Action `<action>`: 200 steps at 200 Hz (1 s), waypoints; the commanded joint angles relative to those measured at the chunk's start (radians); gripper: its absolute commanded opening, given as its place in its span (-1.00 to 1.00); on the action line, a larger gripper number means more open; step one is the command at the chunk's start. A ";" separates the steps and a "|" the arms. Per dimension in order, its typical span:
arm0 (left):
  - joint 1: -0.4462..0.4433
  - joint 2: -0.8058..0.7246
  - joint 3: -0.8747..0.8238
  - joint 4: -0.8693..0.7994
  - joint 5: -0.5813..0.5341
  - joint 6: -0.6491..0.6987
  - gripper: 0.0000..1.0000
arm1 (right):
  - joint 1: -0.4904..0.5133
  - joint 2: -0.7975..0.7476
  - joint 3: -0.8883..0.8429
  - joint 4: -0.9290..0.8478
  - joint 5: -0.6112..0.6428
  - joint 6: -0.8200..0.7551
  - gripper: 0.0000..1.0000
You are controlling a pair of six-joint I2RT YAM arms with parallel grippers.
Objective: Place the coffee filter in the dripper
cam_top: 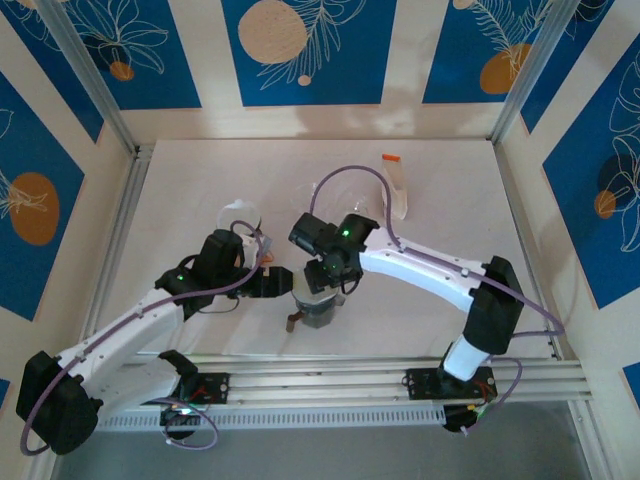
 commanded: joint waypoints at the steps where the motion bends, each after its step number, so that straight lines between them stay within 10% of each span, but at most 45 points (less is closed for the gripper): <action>1: -0.015 0.004 0.003 -0.024 -0.014 0.005 0.48 | 0.004 -0.074 0.048 -0.053 0.045 0.019 0.27; 129: -0.019 0.000 0.008 -0.042 -0.032 0.006 0.47 | -0.008 -0.171 -0.069 -0.082 0.072 0.098 0.00; 200: -0.018 -0.023 0.042 -0.051 -0.031 -0.006 0.68 | 0.001 -0.230 -0.052 -0.046 0.071 0.084 0.24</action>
